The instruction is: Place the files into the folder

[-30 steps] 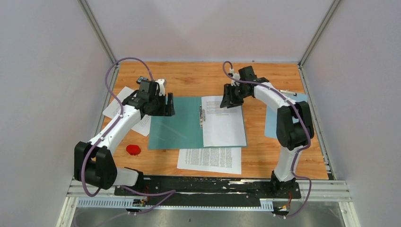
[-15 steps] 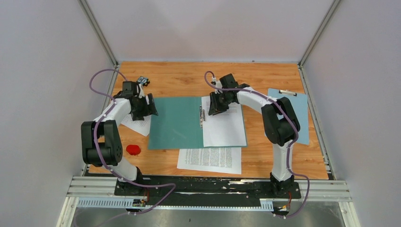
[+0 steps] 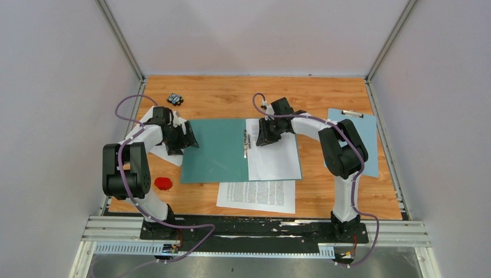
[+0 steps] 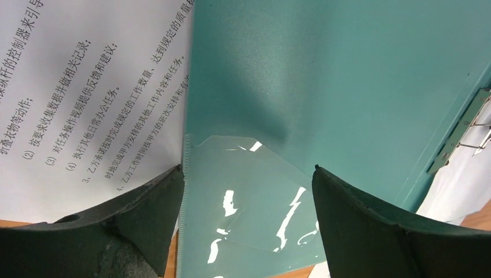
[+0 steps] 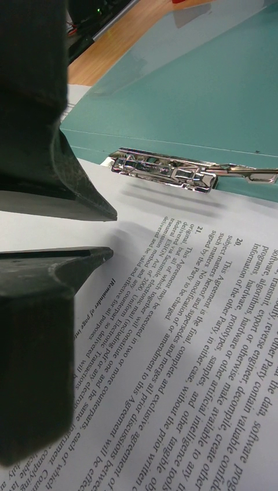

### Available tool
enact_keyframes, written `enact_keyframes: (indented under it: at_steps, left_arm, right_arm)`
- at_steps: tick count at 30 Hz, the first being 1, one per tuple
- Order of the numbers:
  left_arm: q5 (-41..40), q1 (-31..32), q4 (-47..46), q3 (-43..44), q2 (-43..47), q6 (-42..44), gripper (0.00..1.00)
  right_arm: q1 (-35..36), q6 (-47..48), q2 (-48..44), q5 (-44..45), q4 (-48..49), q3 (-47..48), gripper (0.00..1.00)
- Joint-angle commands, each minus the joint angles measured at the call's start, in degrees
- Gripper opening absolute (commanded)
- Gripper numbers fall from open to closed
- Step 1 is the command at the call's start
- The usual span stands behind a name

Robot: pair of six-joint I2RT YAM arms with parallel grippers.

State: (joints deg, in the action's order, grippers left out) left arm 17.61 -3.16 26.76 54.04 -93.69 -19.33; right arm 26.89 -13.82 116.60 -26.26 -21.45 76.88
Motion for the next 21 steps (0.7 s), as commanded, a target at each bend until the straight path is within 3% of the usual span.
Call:
enact_keyframes:
  at_steps: [1,13,21]
  left_arm:
    - [5.2,-0.2,-4.6,-1.4,-0.7,-2.2,0.88]
    - [15.3,-0.2,-12.8,-4.9,4.9,-8.4,0.87]
    - [25.6,-0.1,-26.3,-9.4,11.3,-20.0,0.84]
  right_arm:
    - [0.4,0.0,1.2,2.4,2.1,-4.0,0.25]
    - [0.3,0.5,1.6,2.4,3.0,-6.1,0.25]
    - [0.0,0.6,2.1,1.8,3.6,-6.8,0.24]
